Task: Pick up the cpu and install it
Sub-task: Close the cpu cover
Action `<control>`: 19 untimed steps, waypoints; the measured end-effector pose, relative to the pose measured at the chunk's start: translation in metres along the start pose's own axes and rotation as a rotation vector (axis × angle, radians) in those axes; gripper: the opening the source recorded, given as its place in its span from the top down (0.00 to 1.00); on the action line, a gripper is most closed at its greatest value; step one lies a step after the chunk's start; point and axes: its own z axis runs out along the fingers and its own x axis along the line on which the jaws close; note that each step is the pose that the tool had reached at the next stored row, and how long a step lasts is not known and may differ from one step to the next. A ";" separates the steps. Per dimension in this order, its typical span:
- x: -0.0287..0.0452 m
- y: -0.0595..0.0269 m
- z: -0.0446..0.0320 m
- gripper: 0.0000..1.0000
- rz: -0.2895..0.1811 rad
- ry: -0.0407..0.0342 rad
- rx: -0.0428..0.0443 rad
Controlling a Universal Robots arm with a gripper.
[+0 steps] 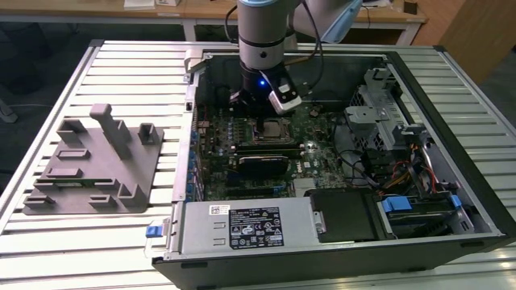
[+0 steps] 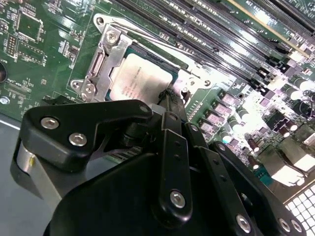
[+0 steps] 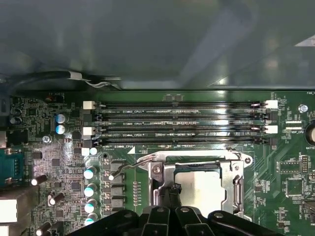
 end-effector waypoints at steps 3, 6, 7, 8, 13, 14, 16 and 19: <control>0.0002 0.0000 0.0002 0.89 0.000 -0.0001 -0.0002; 0.0007 0.0001 0.0017 0.89 0.000 -0.0002 -0.0003; 0.0009 0.0000 0.0023 0.89 0.000 -0.0002 -0.0003; 0.0011 0.0000 0.0027 0.89 0.000 -0.0002 -0.0002; 0.0020 0.0000 0.0038 0.89 0.000 -0.0001 -0.0002; 0.0023 0.0000 0.0039 0.89 0.000 -0.0001 -0.0001; 0.0028 0.0000 0.0041 0.89 0.000 -0.0001 -0.0001; 0.0037 0.0000 0.0043 0.89 0.000 -0.0002 -0.0003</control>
